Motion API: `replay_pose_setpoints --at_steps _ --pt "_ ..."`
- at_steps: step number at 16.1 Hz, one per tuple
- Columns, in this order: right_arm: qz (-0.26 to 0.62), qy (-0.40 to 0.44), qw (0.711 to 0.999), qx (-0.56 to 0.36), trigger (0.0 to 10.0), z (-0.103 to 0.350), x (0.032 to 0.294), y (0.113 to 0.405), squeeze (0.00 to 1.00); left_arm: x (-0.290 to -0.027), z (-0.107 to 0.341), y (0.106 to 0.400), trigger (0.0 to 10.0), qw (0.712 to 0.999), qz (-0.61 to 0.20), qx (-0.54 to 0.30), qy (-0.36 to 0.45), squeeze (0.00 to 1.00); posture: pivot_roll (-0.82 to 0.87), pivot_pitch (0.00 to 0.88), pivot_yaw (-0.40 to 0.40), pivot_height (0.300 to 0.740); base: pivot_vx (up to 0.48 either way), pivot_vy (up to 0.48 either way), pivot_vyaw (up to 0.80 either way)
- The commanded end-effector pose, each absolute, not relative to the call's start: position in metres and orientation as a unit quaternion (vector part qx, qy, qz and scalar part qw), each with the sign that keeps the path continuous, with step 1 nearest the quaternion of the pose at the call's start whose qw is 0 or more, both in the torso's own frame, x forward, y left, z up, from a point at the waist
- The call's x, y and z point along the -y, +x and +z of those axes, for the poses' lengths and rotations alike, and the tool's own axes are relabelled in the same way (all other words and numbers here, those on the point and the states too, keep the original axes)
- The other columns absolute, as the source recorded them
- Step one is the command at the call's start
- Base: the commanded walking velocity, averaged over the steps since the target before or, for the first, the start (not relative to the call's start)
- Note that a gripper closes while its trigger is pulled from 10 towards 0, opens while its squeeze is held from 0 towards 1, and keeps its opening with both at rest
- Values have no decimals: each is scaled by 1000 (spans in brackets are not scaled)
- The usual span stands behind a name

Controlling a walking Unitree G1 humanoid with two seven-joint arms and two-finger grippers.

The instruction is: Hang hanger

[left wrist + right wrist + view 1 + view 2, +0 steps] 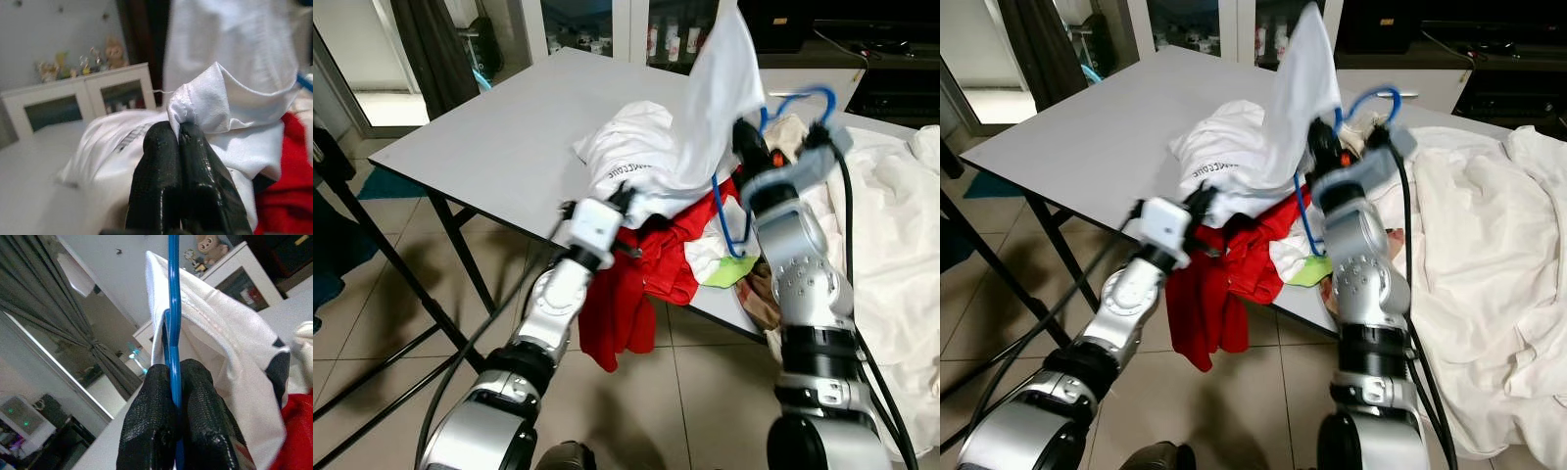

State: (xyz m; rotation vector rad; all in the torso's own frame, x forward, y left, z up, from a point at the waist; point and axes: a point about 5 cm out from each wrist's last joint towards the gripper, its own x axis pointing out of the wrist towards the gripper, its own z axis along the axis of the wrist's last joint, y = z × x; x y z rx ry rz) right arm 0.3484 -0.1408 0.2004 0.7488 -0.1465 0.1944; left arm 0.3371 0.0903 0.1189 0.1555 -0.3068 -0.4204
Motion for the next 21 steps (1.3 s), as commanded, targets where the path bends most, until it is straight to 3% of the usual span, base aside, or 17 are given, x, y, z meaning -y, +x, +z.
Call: replay_pose_setpoints --at_steps 1,4,10,11,13,14,16,19,21 --pt "95 349 929 79 10000 199 143 347 0 -103 119 340 10000 971 -186 137 56 0 111 0 14 740 0 0 0" --pt "73 332 938 76 10000 186 150 344 0 -117 115 345 10000 982 -159 100 18 0 117 0 14 740 0 0 0" --pt "10 354 931 87 10000 182 163 351 0 -117 103 326 10000 954 -212 127 170 0 132 0 14 740 0 0 0" --pt "10 356 930 90 10000 184 163 352 0 -118 103 325 10000 952 -211 131 177 1000 135 0 13 740 0 0 0" --pt "15 360 928 92 10000 186 160 354 0 -120 107 326 10000 958 -192 140 162 1000 143 0 11 740 0 0 0" --pt "18 360 928 92 10000 186 158 354 0 -121 111 326 10000 959 -184 150 152 0 148 0 9 740 0 0 0" --pt "23 359 929 89 10000 184 155 353 0 -122 119 324 10000 964 -169 173 110 0 152 0 9 740 0 0 0" --pt "21 363 928 83 10000 178 153 352 0 -127 124 323 10000 977 -126 172 -22 0 155 0 12 740 0 0 0" --pt "19 365 927 82 10000 177 153 352 0 -128 120 319 10000 978 -128 164 -28 0 157 0 17 740 0 0 0"
